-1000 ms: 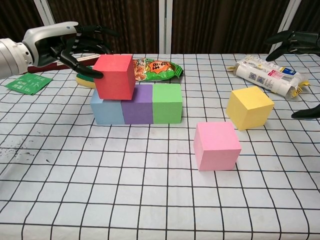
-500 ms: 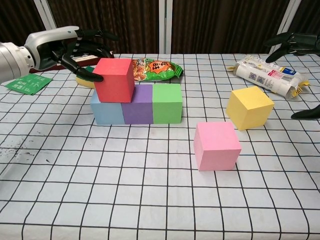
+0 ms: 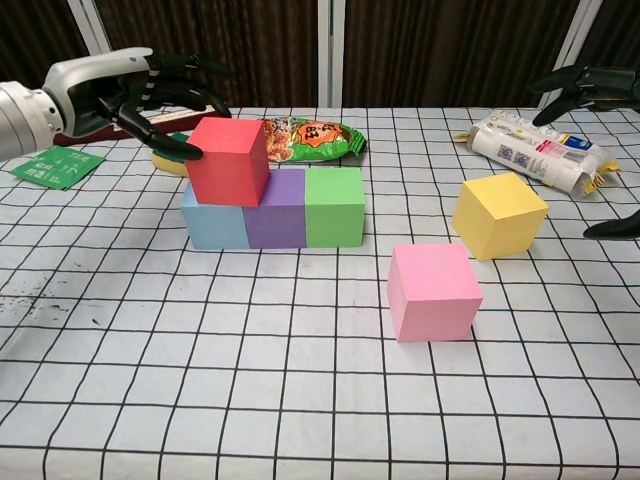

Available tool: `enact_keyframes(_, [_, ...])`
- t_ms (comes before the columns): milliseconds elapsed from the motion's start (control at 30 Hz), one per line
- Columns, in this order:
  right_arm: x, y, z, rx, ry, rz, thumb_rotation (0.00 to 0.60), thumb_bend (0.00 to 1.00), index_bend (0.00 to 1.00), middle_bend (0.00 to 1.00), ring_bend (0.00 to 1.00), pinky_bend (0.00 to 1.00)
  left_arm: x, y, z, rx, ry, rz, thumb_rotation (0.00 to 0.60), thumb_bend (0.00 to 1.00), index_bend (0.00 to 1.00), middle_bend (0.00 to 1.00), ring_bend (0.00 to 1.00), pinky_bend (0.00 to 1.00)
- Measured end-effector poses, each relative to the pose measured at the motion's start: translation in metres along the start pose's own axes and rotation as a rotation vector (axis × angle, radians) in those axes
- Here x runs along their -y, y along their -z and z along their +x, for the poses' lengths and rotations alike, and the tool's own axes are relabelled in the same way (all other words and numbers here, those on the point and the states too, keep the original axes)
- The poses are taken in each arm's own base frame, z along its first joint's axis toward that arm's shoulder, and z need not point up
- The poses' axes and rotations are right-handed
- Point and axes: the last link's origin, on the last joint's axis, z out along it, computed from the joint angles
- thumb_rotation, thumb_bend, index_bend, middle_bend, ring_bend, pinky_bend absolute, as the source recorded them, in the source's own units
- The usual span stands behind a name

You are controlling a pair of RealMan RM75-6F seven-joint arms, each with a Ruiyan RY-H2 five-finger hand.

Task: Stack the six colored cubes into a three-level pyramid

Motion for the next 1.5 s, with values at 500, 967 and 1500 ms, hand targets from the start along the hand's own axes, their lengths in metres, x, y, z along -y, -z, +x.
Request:
enact_keyframes(500, [0.021, -0.03, 0.02, -0.032, 0.018, 0.067, 0.6, 0.01, 0.0, 0.15, 0.0, 0.0, 0.016, 0.06, 0.05, -0.204, -0.13, 0.055, 0.6, 0.0, 0.14, 0.24, 0.06, 0.1])
enact_keyframes(967, [0.107, -0.13, 0.001, 0.064, -0.012, 0.186, 0.6, 0.0, 0.0, 0.08, 0.0, 0.0, 0.05, 0.225, 0.025, -0.35, -0.435, 0.349, 0.6, 0.0, 0.19, 0.22, 0.06, 0.09])
enact_keyframes(1500, [0.188, -0.192, -0.049, 0.125, 0.013, 0.155, 0.6, 0.0, 0.0, 0.1, 0.0, 0.0, 0.047, 0.274, -0.011, -0.38, -0.367, 0.355, 0.6, 0.0, 0.19, 0.22, 0.06, 0.09])
